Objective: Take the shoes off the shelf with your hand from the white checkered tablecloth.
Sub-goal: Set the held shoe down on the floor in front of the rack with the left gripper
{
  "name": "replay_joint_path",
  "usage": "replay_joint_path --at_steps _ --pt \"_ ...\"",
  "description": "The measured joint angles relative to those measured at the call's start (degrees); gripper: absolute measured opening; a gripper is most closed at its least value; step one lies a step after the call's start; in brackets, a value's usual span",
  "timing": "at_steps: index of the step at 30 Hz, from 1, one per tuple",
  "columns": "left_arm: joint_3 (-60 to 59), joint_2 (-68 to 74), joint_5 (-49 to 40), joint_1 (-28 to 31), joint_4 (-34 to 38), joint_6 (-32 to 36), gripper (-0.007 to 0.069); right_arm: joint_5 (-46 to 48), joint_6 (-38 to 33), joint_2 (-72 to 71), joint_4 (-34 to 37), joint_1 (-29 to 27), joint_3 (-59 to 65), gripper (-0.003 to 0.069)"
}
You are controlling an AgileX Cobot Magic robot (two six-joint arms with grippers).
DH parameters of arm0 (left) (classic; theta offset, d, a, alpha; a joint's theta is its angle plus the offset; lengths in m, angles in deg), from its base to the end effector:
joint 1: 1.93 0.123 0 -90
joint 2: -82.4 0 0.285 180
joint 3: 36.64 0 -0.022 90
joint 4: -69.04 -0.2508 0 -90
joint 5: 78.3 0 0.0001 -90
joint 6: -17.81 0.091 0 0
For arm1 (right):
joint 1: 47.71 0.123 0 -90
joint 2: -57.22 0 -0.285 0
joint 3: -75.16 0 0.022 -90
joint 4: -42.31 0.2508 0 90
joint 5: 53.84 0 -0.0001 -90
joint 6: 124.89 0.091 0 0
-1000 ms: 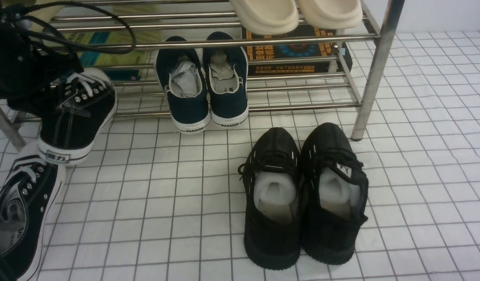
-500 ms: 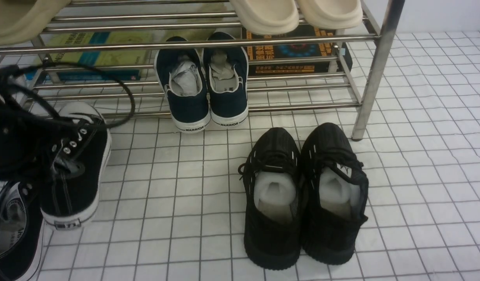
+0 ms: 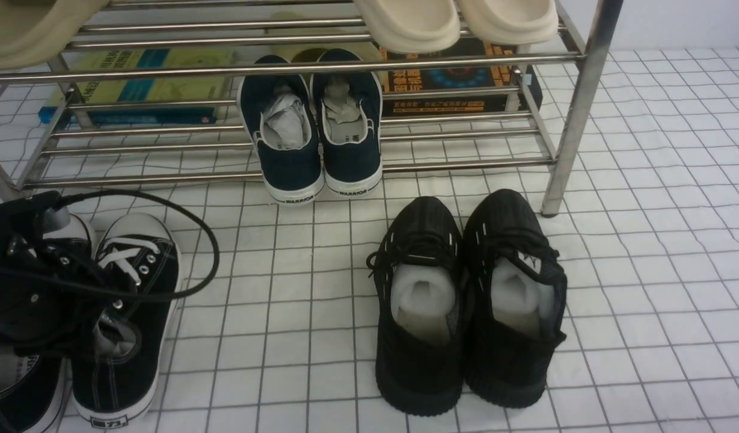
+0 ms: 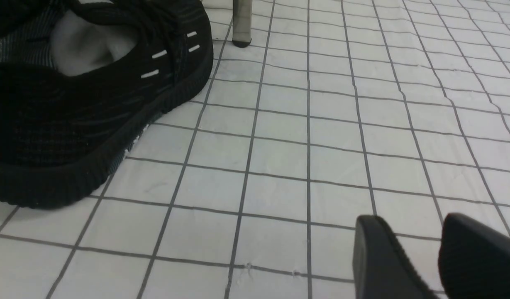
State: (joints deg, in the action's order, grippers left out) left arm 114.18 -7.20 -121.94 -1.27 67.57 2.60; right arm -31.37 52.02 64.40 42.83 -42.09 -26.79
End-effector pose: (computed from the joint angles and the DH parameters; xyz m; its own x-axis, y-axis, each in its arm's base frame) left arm 0.2571 0.0046 0.2162 -0.9242 -0.2550 -0.2842 -0.2501 0.9667 -0.0542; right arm 0.0517 0.0054 0.1736 -0.2976 -0.0750 -0.9517 -0.1149 0.9925 -0.0423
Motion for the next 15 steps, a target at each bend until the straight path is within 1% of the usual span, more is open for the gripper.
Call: replay_joint_path --at_steps 3,5,9,10,11,13,14,15 --pt "0.0 0.0 0.3 0.0 -0.8 0.0 0.0056 0.0 0.0 0.0 0.0 0.0 0.0 0.0239" --pt "0.0 0.0 0.3 0.0 -0.8 0.0 0.0097 0.0 0.0 0.0 0.0 0.0 0.0 0.0239" --pt "0.9 -1.0 -0.8 0.0 -1.0 0.0 0.0216 0.0 0.0 0.0 0.0 0.0 0.0 0.0239" --pt "1.2 -1.3 -0.9 0.0 -1.0 0.0 0.0223 0.0 0.0 0.0 0.0 0.0 0.0 0.0239" --pt "2.8 -2.9 -1.9 0.0 -1.1 0.3 0.0274 0.0 0.0 0.0 0.0 0.0 0.0 0.0239" --pt "4.0 -4.2 -2.8 0.0 -1.2 0.7 0.0296 0.0 0.0 0.0 0.0 0.0 0.0 0.0239" --pt "6.0 -6.8 -4.8 0.0 -1.4 1.5 0.0319 0.0 0.0 0.0 0.0 0.0 0.0 0.0239" --pt "7.1 -8.2 -6.0 0.0 -1.4 1.9 0.0324 0.0 0.0 0.0 0.0 0.0 0.0 0.0239"
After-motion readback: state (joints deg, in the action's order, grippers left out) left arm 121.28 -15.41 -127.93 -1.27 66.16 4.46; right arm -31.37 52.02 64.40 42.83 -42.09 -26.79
